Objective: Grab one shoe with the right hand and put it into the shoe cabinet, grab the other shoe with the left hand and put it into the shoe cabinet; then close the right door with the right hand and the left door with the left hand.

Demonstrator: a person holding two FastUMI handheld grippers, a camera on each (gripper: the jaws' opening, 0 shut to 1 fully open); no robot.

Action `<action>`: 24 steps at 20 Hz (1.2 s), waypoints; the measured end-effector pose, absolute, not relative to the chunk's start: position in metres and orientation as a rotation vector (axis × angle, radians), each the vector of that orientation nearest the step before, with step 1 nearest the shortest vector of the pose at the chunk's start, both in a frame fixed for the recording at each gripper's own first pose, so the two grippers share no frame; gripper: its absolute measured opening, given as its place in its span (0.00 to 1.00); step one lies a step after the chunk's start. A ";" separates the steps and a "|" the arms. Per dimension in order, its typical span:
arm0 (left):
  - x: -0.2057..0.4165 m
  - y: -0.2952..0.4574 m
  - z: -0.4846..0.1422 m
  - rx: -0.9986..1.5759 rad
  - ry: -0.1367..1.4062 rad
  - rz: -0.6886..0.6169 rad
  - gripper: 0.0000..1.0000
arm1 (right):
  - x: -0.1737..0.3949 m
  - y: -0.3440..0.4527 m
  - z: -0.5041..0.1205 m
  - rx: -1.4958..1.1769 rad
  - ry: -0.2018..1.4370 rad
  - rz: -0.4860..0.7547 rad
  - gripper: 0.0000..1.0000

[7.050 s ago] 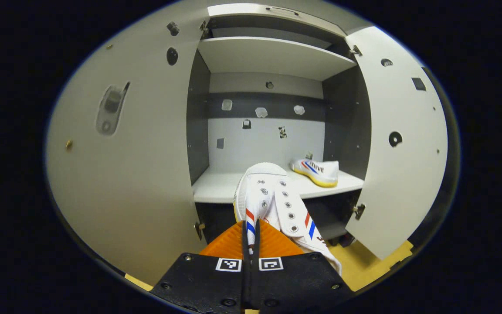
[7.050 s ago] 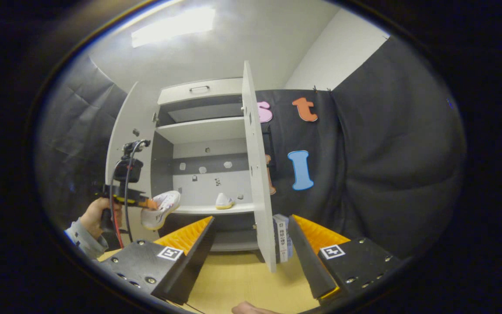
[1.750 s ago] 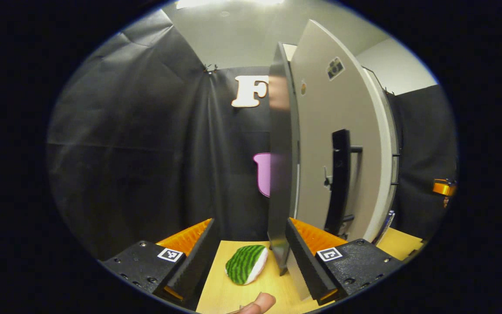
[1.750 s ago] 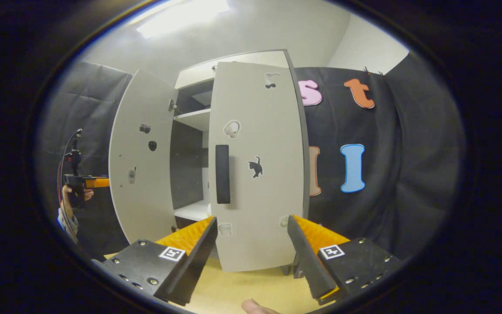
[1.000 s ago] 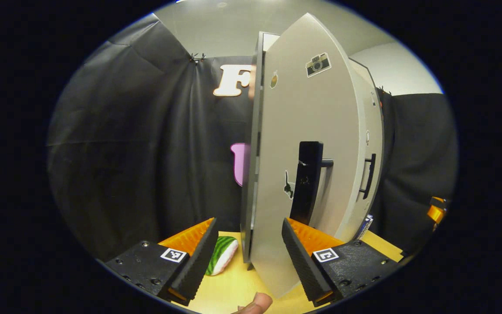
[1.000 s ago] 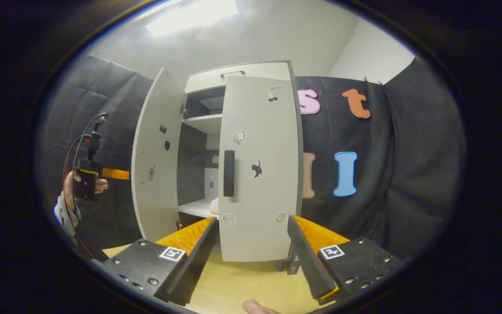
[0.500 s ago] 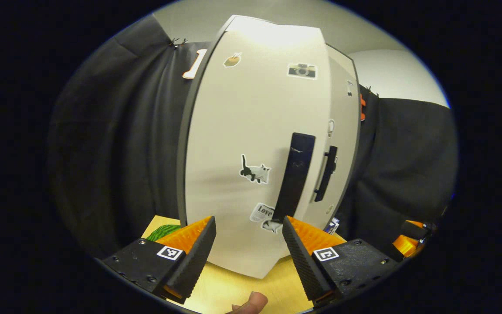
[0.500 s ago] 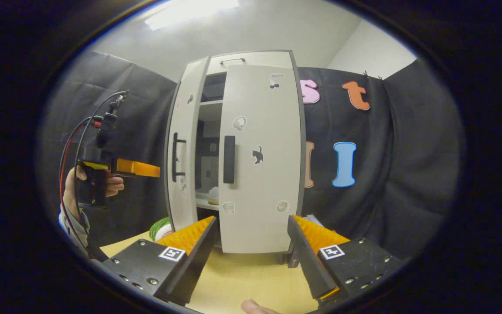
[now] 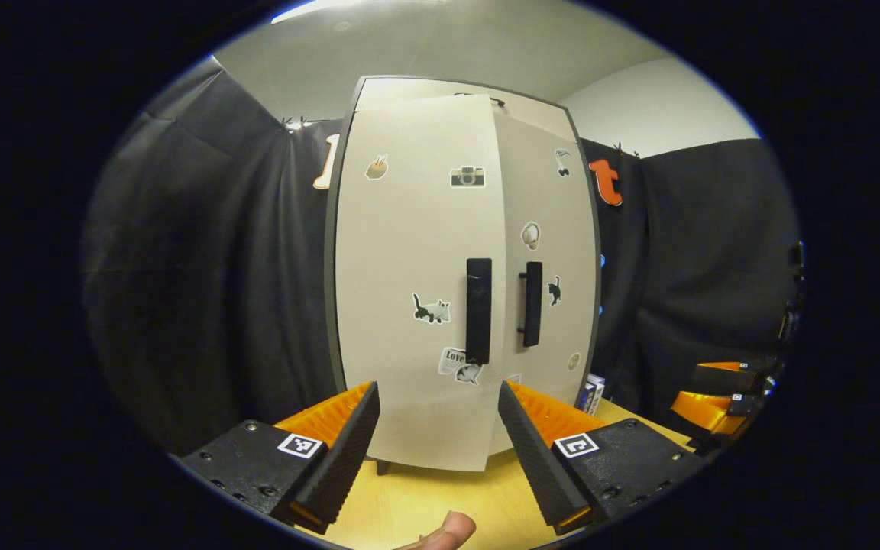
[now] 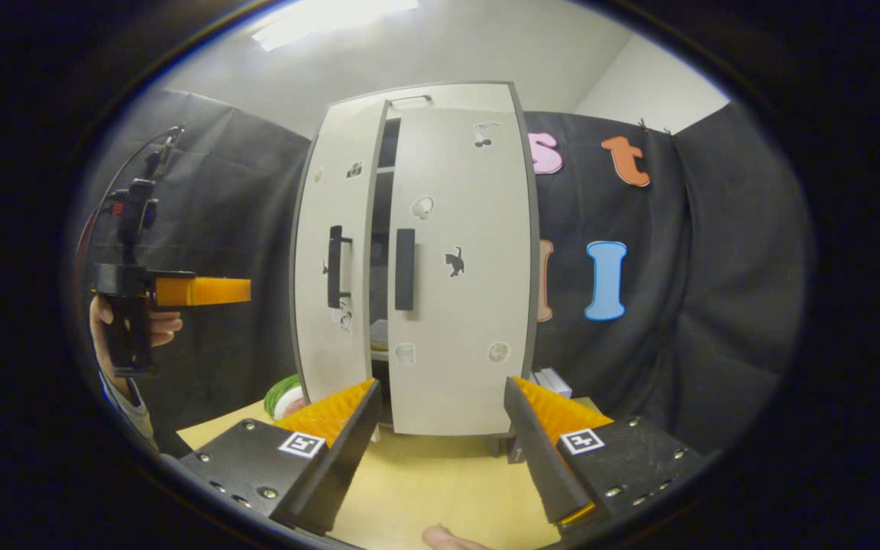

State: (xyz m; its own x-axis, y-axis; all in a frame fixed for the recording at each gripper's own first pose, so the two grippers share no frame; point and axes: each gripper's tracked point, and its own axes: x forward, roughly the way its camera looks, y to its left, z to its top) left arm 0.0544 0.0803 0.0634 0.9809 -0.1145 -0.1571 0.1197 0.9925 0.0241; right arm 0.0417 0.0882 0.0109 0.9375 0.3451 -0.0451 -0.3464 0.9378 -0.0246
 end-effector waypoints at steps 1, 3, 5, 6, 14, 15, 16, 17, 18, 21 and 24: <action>0.050 0.079 0.064 0.031 0.153 -0.119 0.95 | 0.040 0.091 0.011 -0.036 0.038 0.351 0.96; 0.041 0.074 0.062 0.033 0.160 -0.139 0.95 | 0.035 0.094 0.015 -0.046 0.023 0.342 0.94; 0.031 0.070 0.053 0.025 0.190 -0.159 0.95 | 0.031 0.101 0.018 -0.051 0.008 0.338 0.96; 0.027 0.068 0.052 0.027 0.190 -0.168 0.93 | 0.029 0.103 0.017 -0.048 0.011 0.334 0.94; 0.002 0.065 0.030 0.065 0.210 -0.168 0.95 | 0.017 0.127 0.008 -0.062 0.039 0.344 0.95; 0.002 0.066 0.028 0.069 0.208 -0.163 0.95 | 0.015 0.128 0.006 -0.066 0.039 0.347 0.95; 0.002 0.068 0.027 0.079 0.204 -0.153 0.95 | 0.013 0.130 0.007 -0.071 0.036 0.349 0.94; 0.001 0.070 0.027 0.084 0.195 -0.142 0.95 | 0.010 0.132 0.007 -0.075 0.032 0.351 0.94; 0.002 0.072 0.029 0.090 0.179 -0.127 0.95 | 0.008 0.134 0.008 -0.077 0.029 0.353 0.96; 0.000 0.071 0.024 0.079 0.167 -0.101 0.95 | 0.002 0.134 0.012 -0.058 0.014 0.353 0.94; -0.002 0.065 0.019 0.076 0.177 -0.106 0.95 | -0.001 0.132 0.015 -0.032 0.002 0.354 0.94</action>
State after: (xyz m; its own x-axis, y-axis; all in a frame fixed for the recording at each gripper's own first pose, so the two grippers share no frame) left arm -0.0018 0.0647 0.0194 0.9788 -0.0984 -0.1796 0.1118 0.9915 0.0664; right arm -0.0009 0.1316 0.0152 0.9381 0.3464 -0.0074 -0.3464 0.9376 -0.0305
